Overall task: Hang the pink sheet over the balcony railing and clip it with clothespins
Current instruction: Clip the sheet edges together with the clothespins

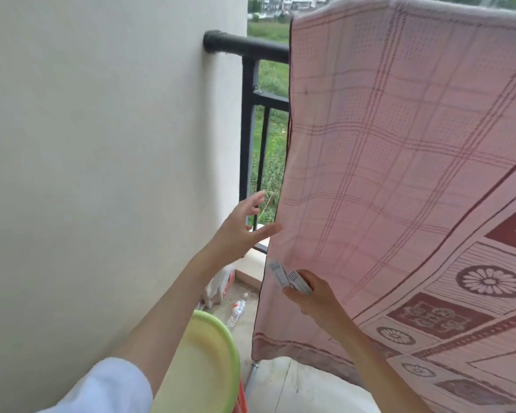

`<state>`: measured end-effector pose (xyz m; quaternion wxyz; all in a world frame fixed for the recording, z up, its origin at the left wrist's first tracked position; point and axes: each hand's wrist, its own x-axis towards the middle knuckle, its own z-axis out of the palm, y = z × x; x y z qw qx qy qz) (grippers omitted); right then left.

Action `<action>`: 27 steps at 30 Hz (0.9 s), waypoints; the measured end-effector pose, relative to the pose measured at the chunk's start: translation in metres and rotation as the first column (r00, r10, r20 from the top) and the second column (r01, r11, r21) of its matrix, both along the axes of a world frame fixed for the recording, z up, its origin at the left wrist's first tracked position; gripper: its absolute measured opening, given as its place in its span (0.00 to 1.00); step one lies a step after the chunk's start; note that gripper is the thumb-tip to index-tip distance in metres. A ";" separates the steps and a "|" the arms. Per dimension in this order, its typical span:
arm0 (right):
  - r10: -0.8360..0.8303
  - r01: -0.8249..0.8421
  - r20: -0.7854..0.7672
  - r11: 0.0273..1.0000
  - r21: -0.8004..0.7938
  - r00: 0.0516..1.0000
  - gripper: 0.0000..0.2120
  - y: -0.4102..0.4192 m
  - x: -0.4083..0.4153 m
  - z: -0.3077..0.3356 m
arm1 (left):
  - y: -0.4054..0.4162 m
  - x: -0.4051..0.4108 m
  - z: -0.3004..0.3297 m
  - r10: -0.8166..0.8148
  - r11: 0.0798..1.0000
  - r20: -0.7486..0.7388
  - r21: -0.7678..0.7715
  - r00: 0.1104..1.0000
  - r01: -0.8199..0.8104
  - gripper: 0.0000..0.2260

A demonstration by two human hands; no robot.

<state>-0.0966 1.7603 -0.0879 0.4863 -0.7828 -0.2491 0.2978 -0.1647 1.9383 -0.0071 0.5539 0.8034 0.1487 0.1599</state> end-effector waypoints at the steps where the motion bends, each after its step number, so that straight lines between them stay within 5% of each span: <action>1: -0.037 0.037 0.001 0.999 -0.002 0.999 0.08 -0.002 0.002 0.001 | 0.003 0.014 0.005 -0.078 0.997 -0.010 -0.011 0.997 0.078 0.34; 3: -0.092 0.092 0.011 0.996 -0.002 0.996 0.09 -0.006 0.002 0.003 | 0.008 0.038 0.010 -0.240 0.969 0.000 -0.063 0.971 0.239 0.33; 5: -0.159 0.159 0.018 0.987 0.000 0.987 0.09 -0.009 0.001 0.004 | 0.010 0.054 0.012 -0.357 0.925 0.060 -0.114 0.932 0.361 0.20; 13: -0.414 0.426 -0.140 0.902 0.070 0.899 0.07 0.010 -0.021 0.001 | 0.033 0.070 -0.002 -0.317 0.923 0.272 -0.133 0.909 0.362 0.11; 23: -0.369 0.537 -0.452 0.776 0.331 0.812 0.09 0.066 -0.047 0.011 | 0.061 0.069 0.014 -0.438 0.898 0.222 0.050 0.871 0.438 0.04; 27: -0.284 0.633 -0.623 0.627 0.454 0.729 0.05 0.102 -0.053 0.015 | 0.065 0.071 0.036 -0.521 0.850 0.198 0.201 0.830 0.486 0.08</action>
